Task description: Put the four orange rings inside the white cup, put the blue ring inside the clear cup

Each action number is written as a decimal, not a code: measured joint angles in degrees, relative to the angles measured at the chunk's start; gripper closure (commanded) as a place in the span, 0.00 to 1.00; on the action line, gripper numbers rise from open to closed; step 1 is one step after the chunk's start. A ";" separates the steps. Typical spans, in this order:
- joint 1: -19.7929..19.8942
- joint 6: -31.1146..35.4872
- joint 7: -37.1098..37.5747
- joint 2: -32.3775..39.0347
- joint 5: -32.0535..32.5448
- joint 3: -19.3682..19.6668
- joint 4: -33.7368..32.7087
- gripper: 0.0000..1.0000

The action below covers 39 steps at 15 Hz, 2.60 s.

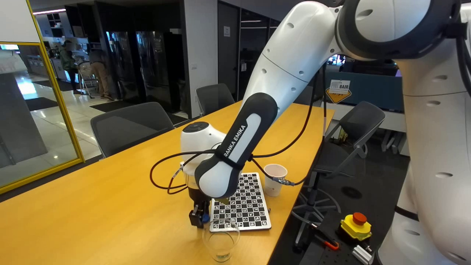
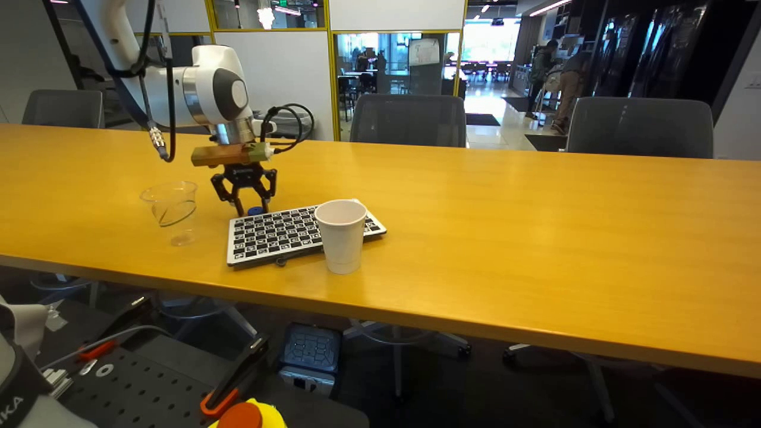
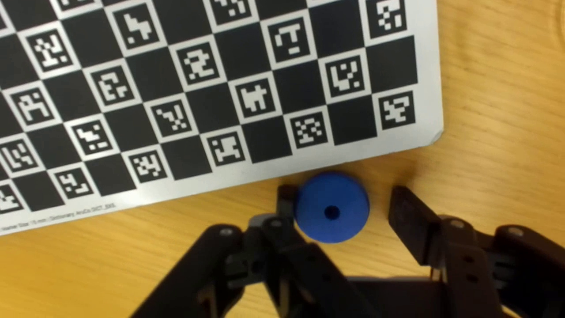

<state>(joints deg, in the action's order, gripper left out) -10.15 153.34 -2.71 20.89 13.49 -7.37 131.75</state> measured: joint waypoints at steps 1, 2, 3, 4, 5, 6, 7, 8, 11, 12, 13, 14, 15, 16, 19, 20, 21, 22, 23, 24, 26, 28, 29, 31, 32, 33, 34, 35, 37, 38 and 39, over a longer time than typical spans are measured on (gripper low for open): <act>-0.05 0.03 -0.01 -0.03 0.00 -0.07 -0.07 0.80; -0.08 0.01 -0.02 -0.08 0.00 -0.14 -0.13 0.77; -0.08 0.02 -0.05 -0.27 0.00 -0.11 -0.19 0.76; -0.08 0.04 -0.06 -0.21 0.00 -0.03 -0.19 0.76; -0.08 0.05 -0.06 -0.20 0.00 0.00 -0.21 0.76; -0.08 0.05 -0.06 -0.19 0.00 0.01 -0.22 0.76; -0.08 0.05 -0.06 -0.20 0.00 0.00 -0.22 0.77; -0.08 0.05 -0.02 -0.25 0.00 -0.04 -0.21 0.76; -0.41 -0.24 0.67 -2.27 -0.01 -0.22 0.28 0.77; -0.73 -0.63 1.20 -3.88 -0.01 -0.34 0.77 0.77; -1.06 -1.35 1.81 -5.86 -0.24 -0.60 1.43 0.77; -1.37 -2.29 2.54 -8.14 -0.70 -1.02 2.31 0.77; -1.63 -3.54 3.29 -10.63 -1.43 -1.60 3.33 0.77; -1.87 -4.88 4.07 -13.16 -2.33 -2.27 4.47 0.77; -2.93 -9.09 7.50 -21.13 -4.96 -4.36 8.30 0.77; -3.34 -10.49 8.62 -23.67 -5.91 -5.14 9.54 0.77; -3.75 -11.77 9.58 -26.01 -6.89 -5.91 10.67 0.77; -4.18 -12.94 10.41 -28.12 -7.92 -6.59 11.60 0.77; -4.63 -14.00 11.03 -30.01 -8.93 -7.21 12.43 0.77; -5.10 -15.02 11.43 -31.66 -10.14 -7.74 13.10 0.77; -6.05 -16.47 11.61 -34.14 -12.54 -8.47 14.06 0.77; -6.67 -17.25 11.59 -35.47 -14.62 -8.78 14.60 0.77; -6.88 -17.57 11.54 -35.76 -15.49 -8.78 14.73 0.77; -6.98 -17.98 11.47 -35.86 -17.00 -8.78 14.87 0.77; -6.98 -18.00 11.46 -35.85 -17.53 -8.76 15.03 0.77; -6.98 -18.00 11.45 -35.81 -18.00 -8.67 15.21 0.77; -6.97 -18.00 11.39 -35.75 -18.54 -8.55 15.47 0.77; -6.96 -18.00 11.31 -35.66 -19.02 -8.35 15.76 0.77; -6.88 -17.99 10.89 -35.23 -19.83 -7.75 16.25 0.77; -6.82 -17.99 10.52 -34.95 -20.20 -7.36 16.43 0.77; -6.78 -17.99 10.00 -34.58 -20.70 -6.93 16.53 0.77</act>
<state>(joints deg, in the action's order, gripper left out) -16.93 135.35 7.30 -13.69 -7.21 -14.30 148.28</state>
